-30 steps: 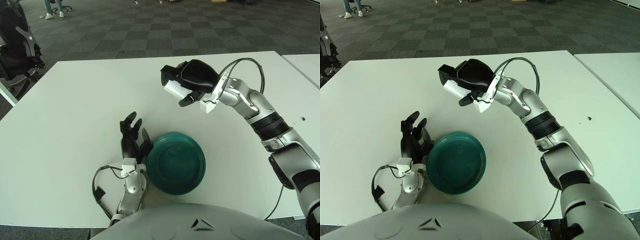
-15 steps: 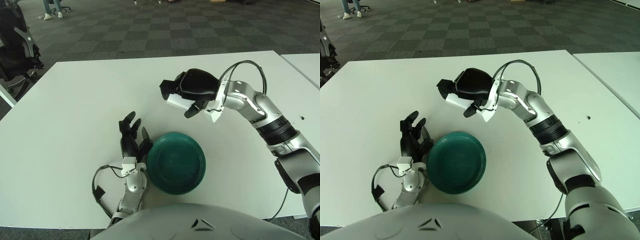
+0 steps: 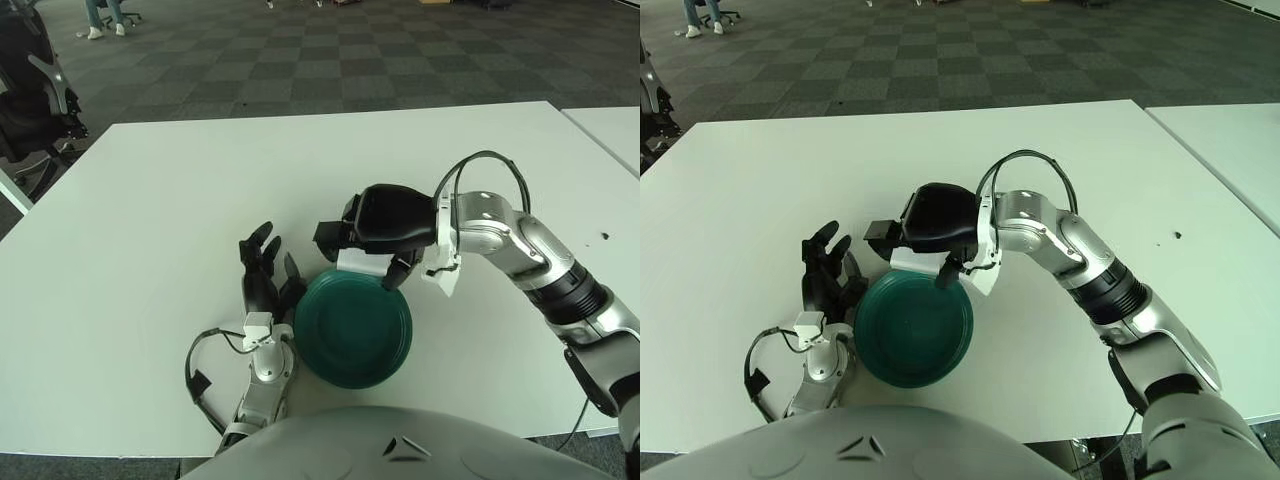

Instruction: Put the charger into the plate.

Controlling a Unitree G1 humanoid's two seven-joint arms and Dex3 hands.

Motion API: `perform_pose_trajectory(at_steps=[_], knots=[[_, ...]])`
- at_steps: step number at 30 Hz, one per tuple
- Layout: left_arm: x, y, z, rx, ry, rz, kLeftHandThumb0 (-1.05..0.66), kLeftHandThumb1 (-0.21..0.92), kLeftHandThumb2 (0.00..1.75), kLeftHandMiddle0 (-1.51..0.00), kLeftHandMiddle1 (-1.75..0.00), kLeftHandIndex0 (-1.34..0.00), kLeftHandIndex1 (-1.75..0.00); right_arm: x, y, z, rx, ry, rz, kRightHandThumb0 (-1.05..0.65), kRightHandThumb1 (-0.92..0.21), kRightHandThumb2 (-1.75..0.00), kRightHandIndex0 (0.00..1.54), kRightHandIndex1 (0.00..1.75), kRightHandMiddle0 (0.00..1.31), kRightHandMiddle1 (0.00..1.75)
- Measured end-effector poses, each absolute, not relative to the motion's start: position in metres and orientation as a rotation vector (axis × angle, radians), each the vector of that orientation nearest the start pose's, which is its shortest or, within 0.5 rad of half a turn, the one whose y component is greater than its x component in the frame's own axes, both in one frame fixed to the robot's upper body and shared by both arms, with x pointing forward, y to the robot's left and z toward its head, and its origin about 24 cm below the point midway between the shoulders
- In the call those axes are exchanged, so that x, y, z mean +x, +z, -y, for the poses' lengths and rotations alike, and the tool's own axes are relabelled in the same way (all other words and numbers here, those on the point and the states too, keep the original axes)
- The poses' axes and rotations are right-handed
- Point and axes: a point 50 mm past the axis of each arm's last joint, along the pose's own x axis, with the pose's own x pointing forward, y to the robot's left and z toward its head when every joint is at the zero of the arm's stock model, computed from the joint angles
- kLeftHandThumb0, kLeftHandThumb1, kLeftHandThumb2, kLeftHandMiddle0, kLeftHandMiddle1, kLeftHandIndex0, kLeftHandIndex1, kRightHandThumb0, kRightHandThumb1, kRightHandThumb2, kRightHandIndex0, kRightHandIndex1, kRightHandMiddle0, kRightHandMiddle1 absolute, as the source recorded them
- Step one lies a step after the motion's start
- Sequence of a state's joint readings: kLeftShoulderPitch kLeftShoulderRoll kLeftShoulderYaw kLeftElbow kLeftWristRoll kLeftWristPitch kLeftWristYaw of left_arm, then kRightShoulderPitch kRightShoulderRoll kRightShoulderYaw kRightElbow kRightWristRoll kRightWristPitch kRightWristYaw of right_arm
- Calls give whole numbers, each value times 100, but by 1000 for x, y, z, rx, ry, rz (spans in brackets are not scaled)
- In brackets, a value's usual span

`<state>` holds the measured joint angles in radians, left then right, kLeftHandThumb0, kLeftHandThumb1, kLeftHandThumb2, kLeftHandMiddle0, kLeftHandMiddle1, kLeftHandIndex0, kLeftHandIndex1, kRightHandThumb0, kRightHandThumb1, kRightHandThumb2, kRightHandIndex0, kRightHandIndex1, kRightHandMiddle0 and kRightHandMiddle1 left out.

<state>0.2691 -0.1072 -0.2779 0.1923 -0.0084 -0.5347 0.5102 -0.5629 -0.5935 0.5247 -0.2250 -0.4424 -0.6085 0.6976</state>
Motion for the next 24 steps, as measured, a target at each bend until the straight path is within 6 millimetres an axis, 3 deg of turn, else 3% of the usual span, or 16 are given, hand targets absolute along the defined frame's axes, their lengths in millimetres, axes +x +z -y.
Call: perform_pose_trajectory(at_steps=[6, 13, 16, 21, 24], knots=[[181, -1, -102, -200, 347, 59, -90, 92, 90, -32, -86, -6, -105, 217, 160, 56, -1419, 1415, 939, -52, -20, -145, 112, 175, 70, 175], [180, 0, -100, -187, 338, 39, -87, 92, 91, -44, -38, -7, -92, 202, 145, 49, -1404, 1543, 917, -51, -22, -143, 110, 175, 68, 175], [179, 2, -98, -185, 323, 23, -86, 92, 91, -43, -27, -5, -89, 198, 138, 49, -1413, 1595, 858, -51, -23, -141, 111, 175, 67, 175], [178, 3, -97, -212, 296, -22, -84, 92, 92, -40, -14, -1, -82, 196, 137, 49, -1432, 1613, 853, -46, -37, -121, 109, 175, 59, 170], [178, 0, -97, -238, 277, -39, -82, 92, 92, -41, -12, 0, -79, 195, 134, 51, -1444, 1589, 869, -42, -55, -93, 93, 175, 50, 165]])
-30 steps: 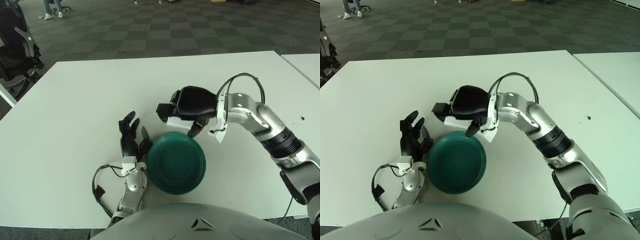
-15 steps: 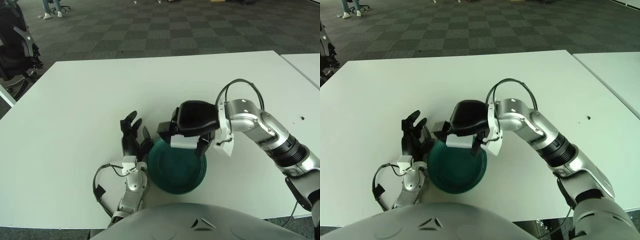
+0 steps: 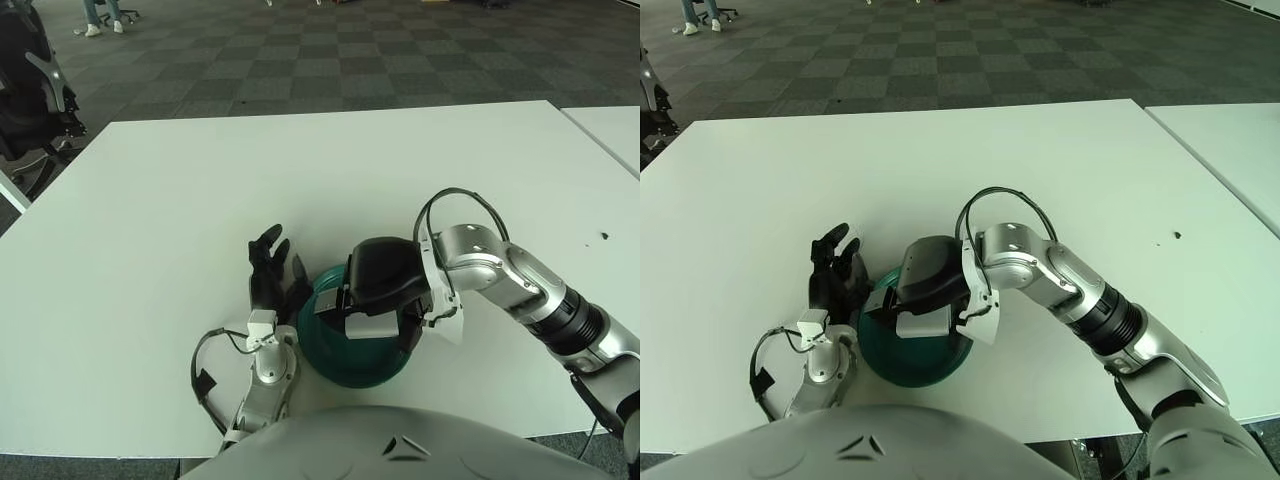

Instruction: Put the charger into the plate.

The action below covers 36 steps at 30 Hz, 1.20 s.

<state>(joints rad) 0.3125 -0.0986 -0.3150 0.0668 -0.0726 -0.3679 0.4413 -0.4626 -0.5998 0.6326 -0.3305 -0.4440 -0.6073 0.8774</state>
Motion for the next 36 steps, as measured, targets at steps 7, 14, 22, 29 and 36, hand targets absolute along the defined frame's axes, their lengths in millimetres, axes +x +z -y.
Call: perform_pose_trajectory(at_steps=[7, 14, 22, 29, 36], knots=[[180, -8, -101, -256, 281, -78, -78, 92, 91, -43, -11, 0, -78, 196, 114, 58, -1412, 1555, 827, -69, -88, -55, 54, 175, 18, 158], [183, -9, -102, -251, 302, -69, -78, 92, 89, -45, -10, 0, -81, 199, 107, 62, -1399, 1536, 822, -96, -92, -72, 41, 175, 3, 140], [184, -10, -103, -249, 324, -70, -80, 92, 87, -47, -11, 0, -84, 201, 109, 62, -1409, 1542, 840, -101, -92, -76, 38, 175, 0, 126], [184, -9, -102, -240, 341, -72, -80, 92, 89, -46, -10, 0, -82, 204, 111, 61, -1438, 1561, 851, -99, -92, -76, 40, 175, 0, 124], [185, -9, -102, -240, 349, -70, -80, 92, 88, -51, -12, 0, -81, 207, 111, 61, -1446, 1572, 863, -100, -92, -75, 42, 175, 0, 120]])
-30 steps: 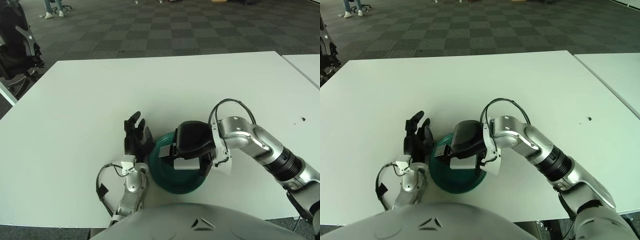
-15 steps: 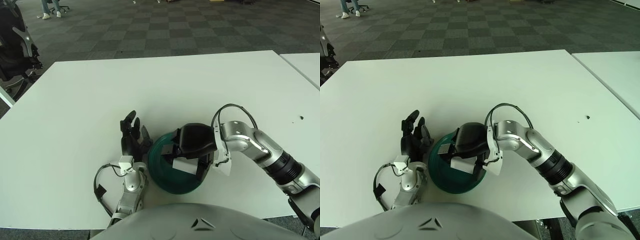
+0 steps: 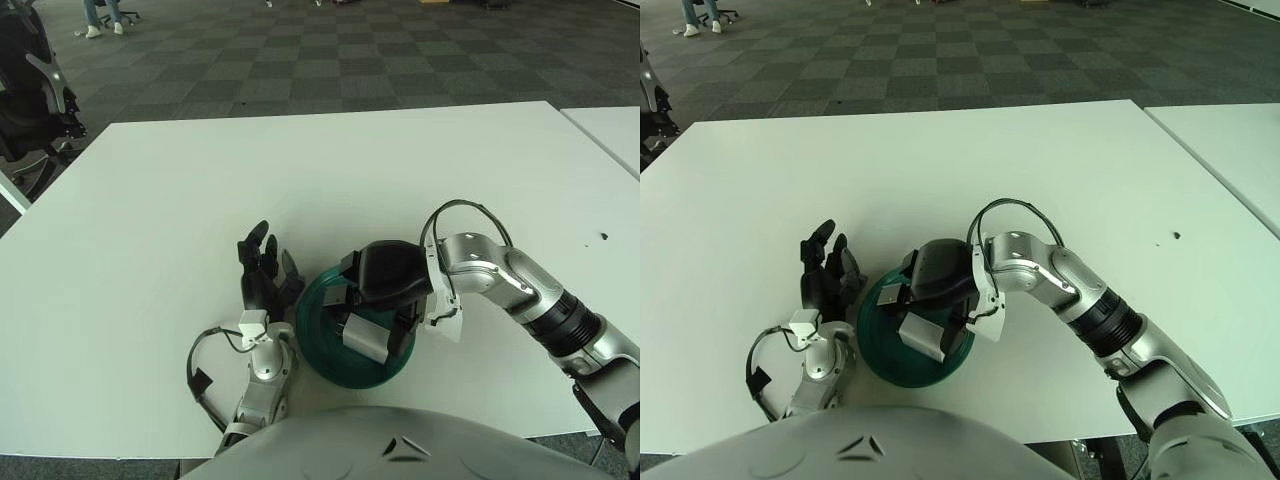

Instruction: Put the charger into the plate.

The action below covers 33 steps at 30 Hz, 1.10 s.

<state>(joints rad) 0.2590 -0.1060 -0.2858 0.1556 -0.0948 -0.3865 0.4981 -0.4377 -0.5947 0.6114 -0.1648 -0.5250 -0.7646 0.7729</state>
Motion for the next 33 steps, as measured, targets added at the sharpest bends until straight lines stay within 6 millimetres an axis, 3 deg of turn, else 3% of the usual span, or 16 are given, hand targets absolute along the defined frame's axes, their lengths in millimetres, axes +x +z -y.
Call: perform_pose_trajectory(at_steps=[7, 14, 22, 33], knots=[[187, -10, -101, -239, 347, -70, -81, 92, 88, -50, -11, 0, -80, 208, 112, 60, -1459, 1580, 880, -100, -92, -75, 41, 175, 0, 98], [188, -9, -101, -246, 342, -71, -81, 92, 91, -48, -10, 0, -79, 213, 117, 58, -1492, 1578, 859, -97, -92, -72, 42, 175, 0, 105], [188, -8, -100, -229, 350, -87, -80, 92, 90, -56, -13, -8, -85, 224, 122, 55, -1473, 1509, 765, -98, -92, -70, 43, 175, 0, 88], [186, -10, -100, -205, 354, -115, -81, 92, 88, -61, -17, -9, -89, 232, 143, 62, -1420, 1399, 752, -98, -92, -75, 29, 163, 5, 119]])
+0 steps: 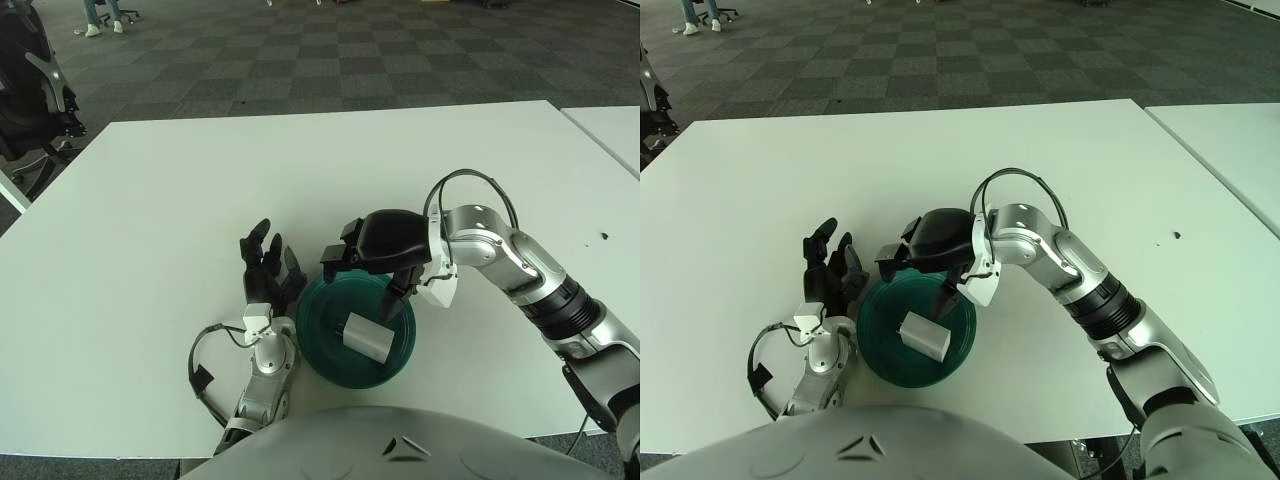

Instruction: Put the charger into the plate.

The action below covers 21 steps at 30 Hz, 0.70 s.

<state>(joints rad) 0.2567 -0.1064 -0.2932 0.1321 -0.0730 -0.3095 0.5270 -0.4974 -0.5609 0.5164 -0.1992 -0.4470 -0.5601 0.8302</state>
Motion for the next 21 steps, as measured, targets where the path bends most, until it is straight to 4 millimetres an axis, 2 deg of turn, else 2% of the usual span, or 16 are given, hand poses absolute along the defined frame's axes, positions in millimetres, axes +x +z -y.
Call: perform_pose_trajectory(at_steps=[1, 4, 10, 18, 21], knots=[[186, -9, -99, -205, 353, -108, -82, 92, 87, -60, -17, -8, -89, 233, 145, 62, -1413, 1386, 757, -98, -92, -75, 31, 151, 5, 121], [185, -4, -96, -179, 357, -80, -82, 92, 88, -57, -15, -5, -87, 237, 153, 66, -1381, 1338, 770, -97, -92, -73, 33, 136, 6, 124], [181, -1, -93, -123, 368, -52, -86, 92, 90, -51, -12, -1, -84, 246, 174, 71, -1342, 1193, 828, -90, -92, -61, 35, 121, 7, 125], [181, -1, -97, -152, 383, -54, -90, 92, 88, -56, -17, -3, -87, 252, 190, 73, -1210, 1051, 882, -85, -92, -53, 37, 108, 10, 127], [182, -7, -101, -175, 374, -55, -91, 92, 88, -48, -38, -1, -92, 262, 193, 81, -1151, 1024, 848, -82, -92, -50, 40, 74, 9, 113]])
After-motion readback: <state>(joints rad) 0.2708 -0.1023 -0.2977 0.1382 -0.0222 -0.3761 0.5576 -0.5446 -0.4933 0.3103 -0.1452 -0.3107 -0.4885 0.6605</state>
